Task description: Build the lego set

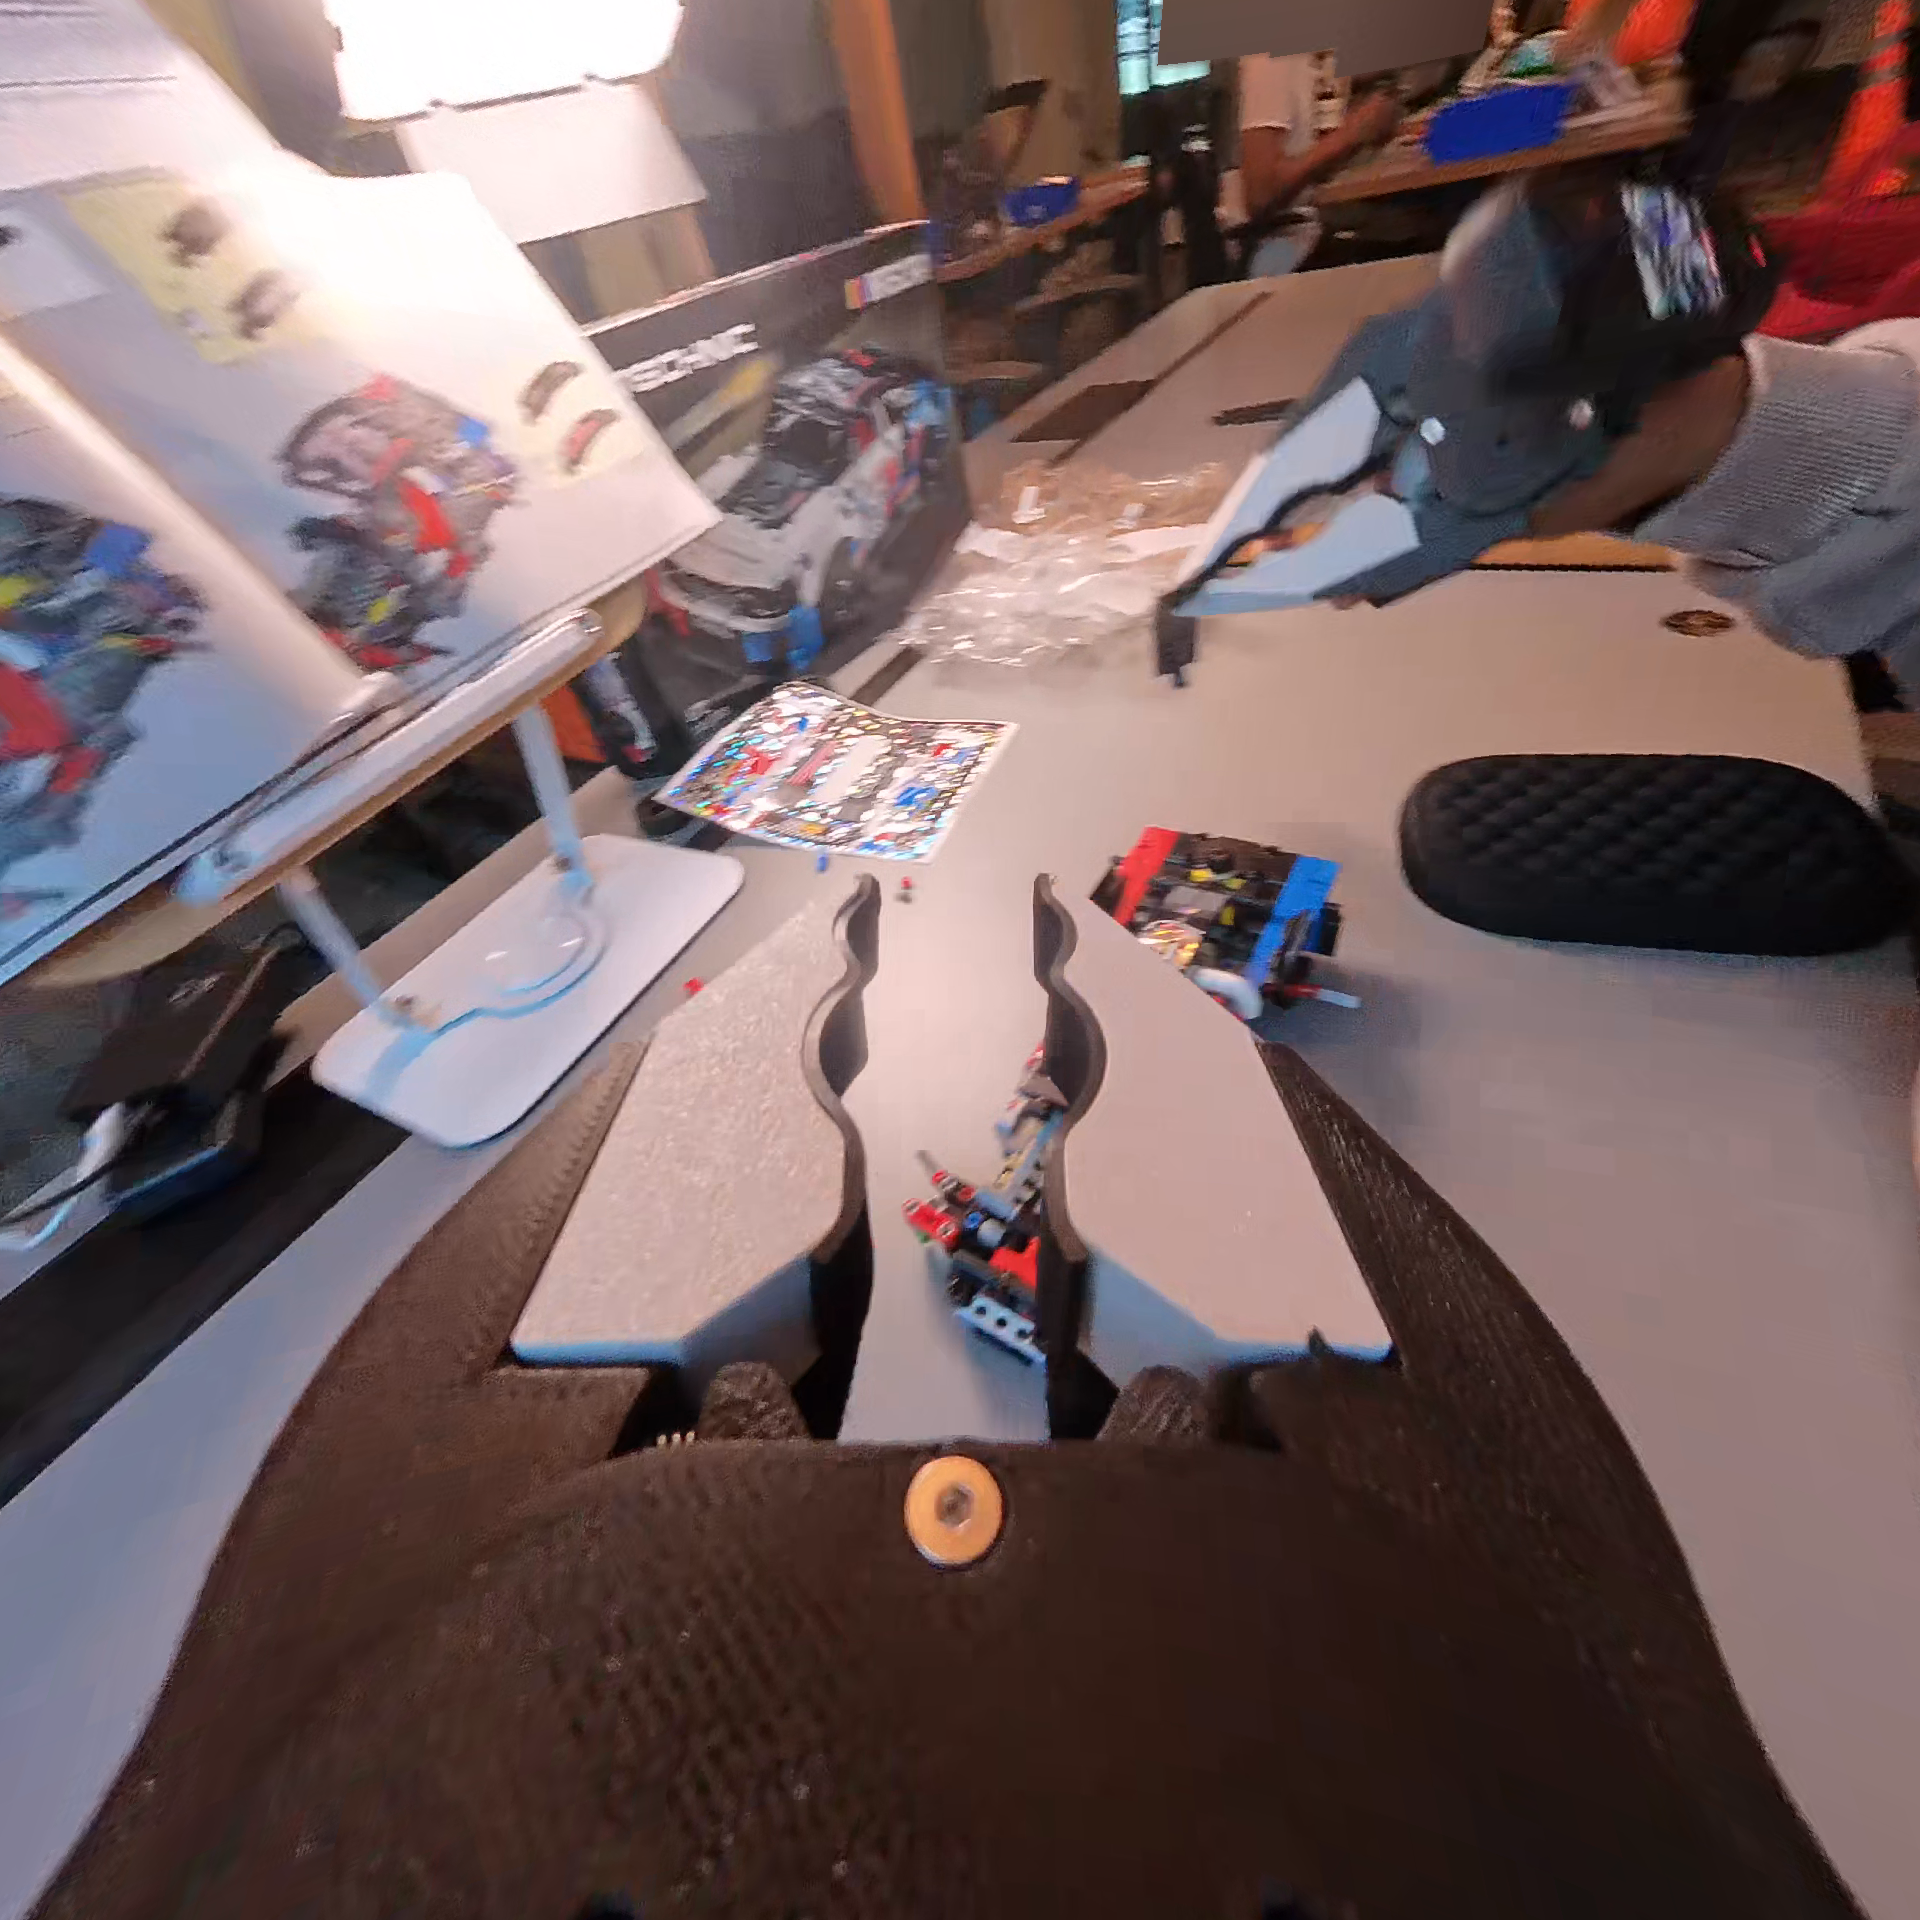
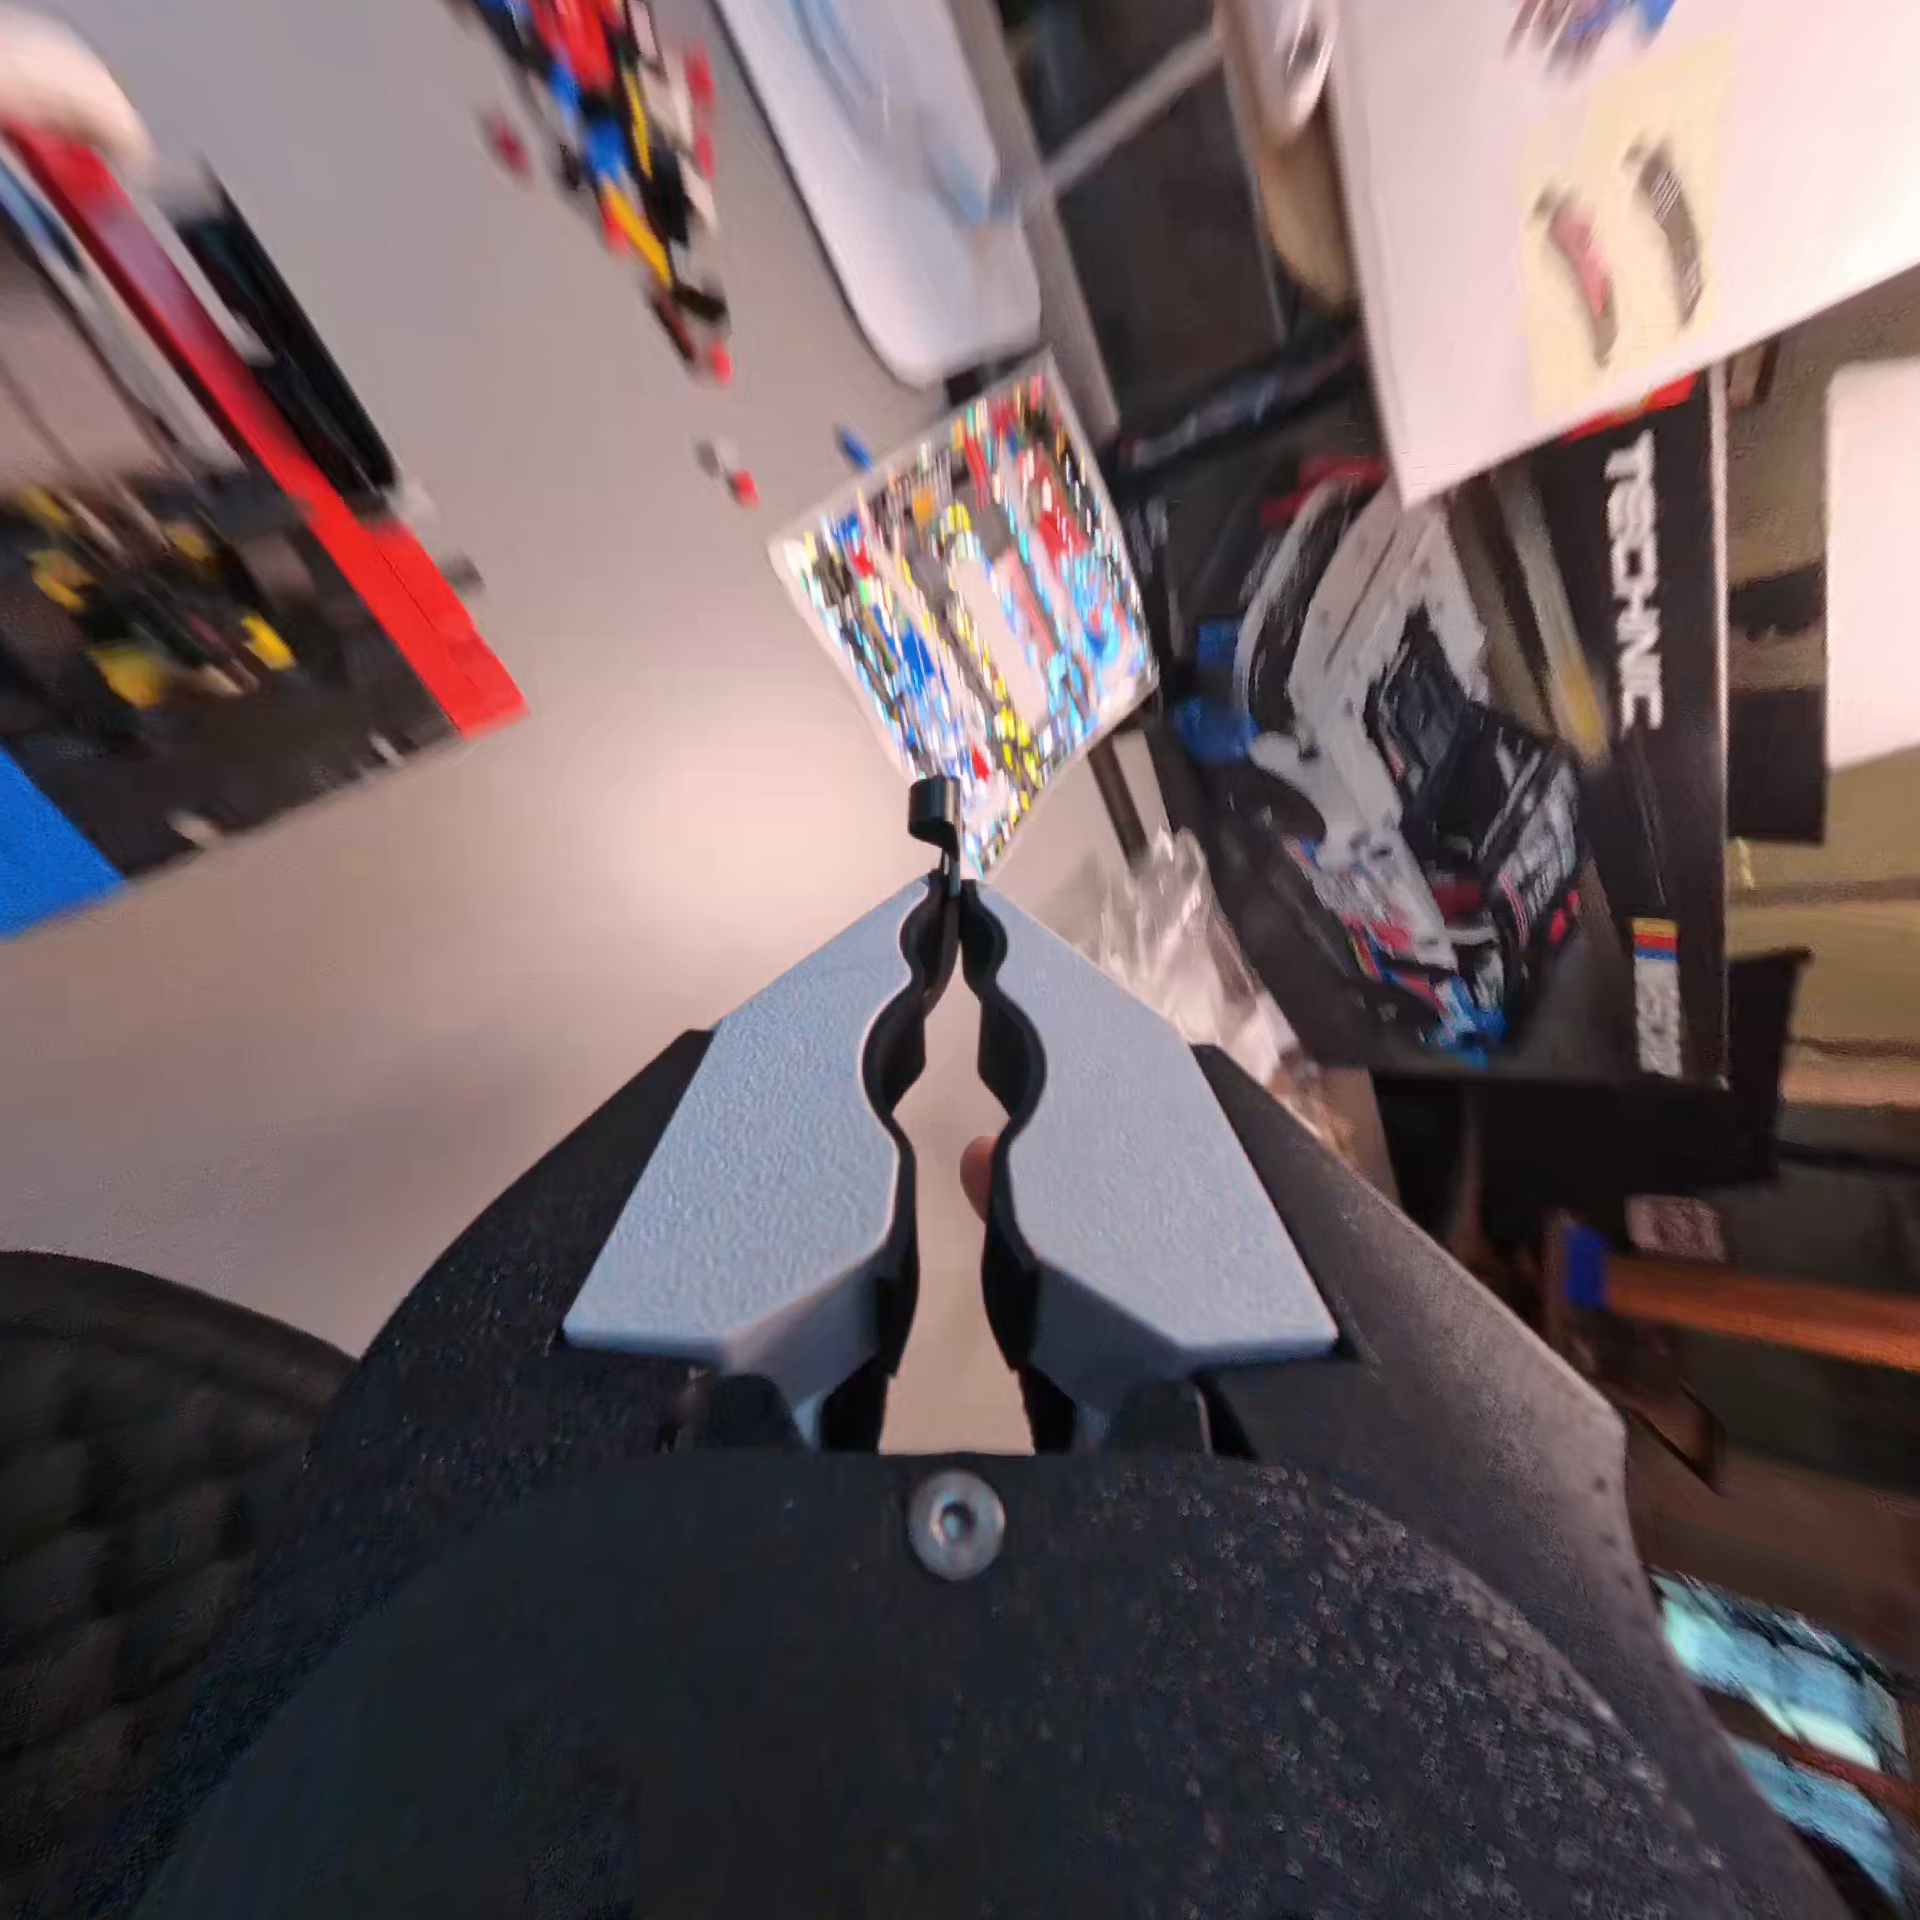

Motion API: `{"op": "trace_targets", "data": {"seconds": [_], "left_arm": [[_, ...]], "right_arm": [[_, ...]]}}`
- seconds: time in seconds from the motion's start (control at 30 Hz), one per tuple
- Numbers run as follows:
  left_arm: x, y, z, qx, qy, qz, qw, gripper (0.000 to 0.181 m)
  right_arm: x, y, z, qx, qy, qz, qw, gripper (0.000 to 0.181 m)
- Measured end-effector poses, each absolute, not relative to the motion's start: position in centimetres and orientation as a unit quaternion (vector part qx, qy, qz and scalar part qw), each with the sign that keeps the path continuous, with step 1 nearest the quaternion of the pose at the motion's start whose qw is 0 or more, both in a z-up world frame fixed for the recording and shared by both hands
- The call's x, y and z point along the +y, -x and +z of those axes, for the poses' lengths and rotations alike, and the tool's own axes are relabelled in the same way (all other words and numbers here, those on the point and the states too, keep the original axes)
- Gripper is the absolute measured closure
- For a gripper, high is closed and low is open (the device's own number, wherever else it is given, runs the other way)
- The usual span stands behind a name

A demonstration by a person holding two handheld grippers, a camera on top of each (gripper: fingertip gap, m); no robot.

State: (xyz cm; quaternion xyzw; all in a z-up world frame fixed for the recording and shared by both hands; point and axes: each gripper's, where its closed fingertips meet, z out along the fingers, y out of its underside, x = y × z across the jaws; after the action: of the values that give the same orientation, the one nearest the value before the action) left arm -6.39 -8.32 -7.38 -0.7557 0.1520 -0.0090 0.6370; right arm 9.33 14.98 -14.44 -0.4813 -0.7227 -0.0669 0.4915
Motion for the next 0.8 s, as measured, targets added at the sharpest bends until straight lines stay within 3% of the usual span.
{"op": "trace_targets", "data": {"seconds": [0.07,0.17,0.37,0.47,0.5,0.67,0.8], "left_arm": [[-9.6,9.6,-7.6,0.100,0.762,0.020,0.640,0.156],[-12.0,13.5,-8.3,0.040,0.769,0.060,0.635,0.157],[-17.9,22.0,-10.1,-0.057,0.808,0.153,0.567,0.154],[-21.5,27.8,-12.1,-0.106,0.847,0.196,0.483,0.150],[-22.7,29.7,-13.0,-0.122,0.860,0.203,0.453,0.150],[-26.3,38.0,-19.3,-0.187,0.917,0.176,0.306,0.152],[-23.8,39.2,-22.5,-0.238,0.920,0.054,0.306,0.152]], "right_arm": [[17.7,-10.2,-17.7,-0.723,0.473,-0.165,0.476,0.181],[18.4,-9.8,-22.6,-0.730,0.483,-0.183,0.447,0.180],[15.8,-8.0,-25.0,-0.722,0.544,-0.044,0.425,0.165],[14.6,-7.9,-24.0,-0.701,0.575,0.060,0.417,0.137],[14.1,-7.9,-23.2,-0.686,0.586,0.106,0.418,0.135],[10.8,-8.0,-18.1,-0.610,0.589,0.326,0.418,0.136],[10.0,-8.8,-17.2,-0.598,0.577,0.345,0.437,0.141]]}}
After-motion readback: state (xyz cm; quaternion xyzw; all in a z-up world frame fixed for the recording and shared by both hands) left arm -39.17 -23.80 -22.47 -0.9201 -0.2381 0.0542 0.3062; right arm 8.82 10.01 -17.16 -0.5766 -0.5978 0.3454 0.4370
